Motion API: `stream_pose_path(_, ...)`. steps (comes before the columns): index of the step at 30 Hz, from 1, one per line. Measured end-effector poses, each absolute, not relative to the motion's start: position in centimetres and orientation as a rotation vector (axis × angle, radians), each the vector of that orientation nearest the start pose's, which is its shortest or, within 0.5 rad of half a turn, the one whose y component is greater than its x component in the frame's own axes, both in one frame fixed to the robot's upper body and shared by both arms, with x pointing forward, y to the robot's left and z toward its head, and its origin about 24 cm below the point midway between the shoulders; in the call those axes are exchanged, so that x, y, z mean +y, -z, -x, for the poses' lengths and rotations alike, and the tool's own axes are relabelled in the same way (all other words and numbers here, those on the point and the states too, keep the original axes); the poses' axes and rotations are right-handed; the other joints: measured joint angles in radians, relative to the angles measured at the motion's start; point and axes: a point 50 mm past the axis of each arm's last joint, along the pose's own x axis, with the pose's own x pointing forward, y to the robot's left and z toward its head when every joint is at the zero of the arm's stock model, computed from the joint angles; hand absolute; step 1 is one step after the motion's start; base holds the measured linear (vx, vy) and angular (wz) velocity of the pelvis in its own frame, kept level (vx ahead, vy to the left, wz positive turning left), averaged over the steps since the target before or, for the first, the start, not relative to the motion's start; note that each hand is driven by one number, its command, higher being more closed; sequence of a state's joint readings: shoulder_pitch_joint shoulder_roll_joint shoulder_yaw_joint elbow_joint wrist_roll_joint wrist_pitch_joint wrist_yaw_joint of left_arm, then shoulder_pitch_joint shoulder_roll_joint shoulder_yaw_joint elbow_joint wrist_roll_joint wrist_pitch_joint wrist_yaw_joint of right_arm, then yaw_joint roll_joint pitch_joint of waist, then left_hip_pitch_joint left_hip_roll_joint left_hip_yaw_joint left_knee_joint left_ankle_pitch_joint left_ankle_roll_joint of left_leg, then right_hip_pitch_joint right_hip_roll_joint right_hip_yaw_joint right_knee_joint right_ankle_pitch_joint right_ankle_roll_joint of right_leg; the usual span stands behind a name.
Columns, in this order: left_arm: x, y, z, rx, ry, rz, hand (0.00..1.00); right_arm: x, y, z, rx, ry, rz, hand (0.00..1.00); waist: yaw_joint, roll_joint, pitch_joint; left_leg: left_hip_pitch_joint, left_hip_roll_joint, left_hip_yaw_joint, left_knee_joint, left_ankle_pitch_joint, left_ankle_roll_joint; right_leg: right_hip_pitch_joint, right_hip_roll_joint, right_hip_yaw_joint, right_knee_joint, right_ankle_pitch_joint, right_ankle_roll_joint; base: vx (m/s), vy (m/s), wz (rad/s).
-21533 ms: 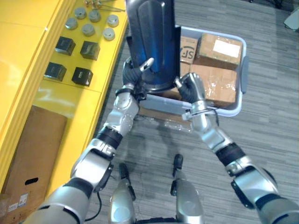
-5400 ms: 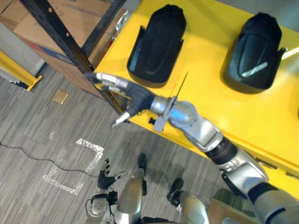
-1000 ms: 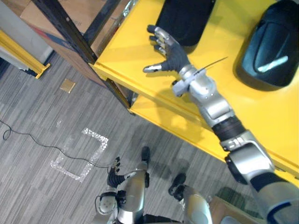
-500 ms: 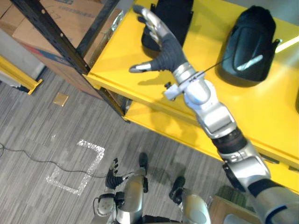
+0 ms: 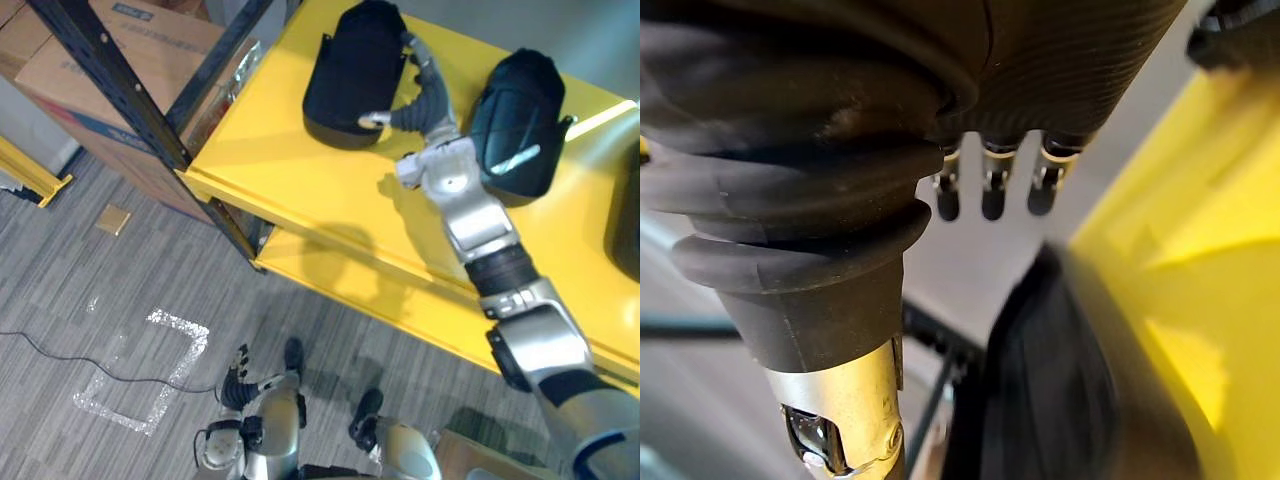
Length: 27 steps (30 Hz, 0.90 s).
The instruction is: Walk over and take plastic housings, then place them on the shelf
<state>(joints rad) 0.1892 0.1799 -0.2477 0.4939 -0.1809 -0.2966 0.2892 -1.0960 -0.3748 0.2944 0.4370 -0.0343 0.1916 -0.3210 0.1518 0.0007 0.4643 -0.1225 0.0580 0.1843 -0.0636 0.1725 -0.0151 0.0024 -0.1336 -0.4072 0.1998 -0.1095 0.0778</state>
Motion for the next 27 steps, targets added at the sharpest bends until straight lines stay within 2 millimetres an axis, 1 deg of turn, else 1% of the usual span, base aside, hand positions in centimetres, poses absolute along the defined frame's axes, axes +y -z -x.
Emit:
stream_pose_path(2,17.2,8.0,-16.7,0.406,-0.175,-0.075,0.0,-12.2,-28.7,-38.7,-0.531,0.161,0.515,0.0,0.001,0.0,0.0,-0.001,-0.001,-0.007,0.0,0.002,0.001,0.0,0.0,-0.003,0.0,0.0,-0.001,0.03,-0.009,0.05)
stream_pose_path(5,17.2,8.0,-16.7,0.407,-0.171,-0.074,0.0,-12.3,-28.8,-38.7,-0.53,0.161,0.506,0.0,0.0,0.0,0.0,-0.001,-0.001,-0.008,0.0,0.002,0.001,0.0,0.0,-0.003,0.0,-0.001,-0.001,0.01,-0.002,0.0)
stream_pose_path(12,17.0,8.0,-16.8,0.41,-0.164,-0.062,0.0,-13.4,-27.3,-39.7,-0.415,0.17,0.54,0.0,0.0,0.002,0.001,-0.001,-0.001,-0.009,0.001,0.003,-0.001,-0.005,-0.002,-0.004,0.016,-0.008,-0.01,0.0,0.0,0.0)
stream_pose_path(16,17.0,8.1,-16.8,0.415,-0.164,-0.062,0.0,-13.7,-27.0,-40.0,-0.374,0.164,0.547,0.0,0.0,0.004,0.002,-0.005,-0.001,-0.01,0.001,0.002,-0.005,-0.017,-0.005,-0.003,0.03,-0.013,-0.011,0.0,0.0,0.0)
stream_pose_path(18,17.0,8.0,-16.8,0.414,-0.165,-0.061,0.0,-14.0,-27.3,-40.2,-0.364,0.174,0.551,0.0,-0.001,0.006,0.002,-0.02,0.0,-0.01,0.003,0.005,-0.006,-0.036,-0.008,-0.003,0.045,-0.019,-0.011,0.0,-0.004,0.02)
stream_pose_path(20,16.7,8.1,-16.9,0.418,-0.165,-0.052,0.0,-14.3,-27.6,-40.4,-0.349,0.172,0.553,0.0,0.0,0.023,0.011,-0.021,-0.001,-0.011,0.002,0.01,-0.003,-0.041,-0.011,-0.003,0.053,-0.022,-0.011,0.0,0.0,0.0)
stream_pose_path(23,16.5,8.1,-17.0,0.419,-0.17,-0.038,0.0,-14.1,-27.7,-40.4,-0.343,0.15,0.556,0.0,0.0,0.039,0.016,-0.021,-0.003,-0.011,0.002,0.011,-0.001,-0.049,-0.017,-0.002,0.072,-0.032,-0.012,0.0,0.0,0.0)
stream_pose_path(27,16.4,8.1,-17.0,0.42,-0.168,-0.037,0.0,-14.2,-27.7,-40.6,-0.327,0.129,0.563,0.0,0.0,0.044,0.018,-0.021,-0.003,-0.012,0.002,0.013,-0.002,-0.057,-0.021,-0.001,0.092,-0.044,-0.013,0.02,-0.016,0.01)
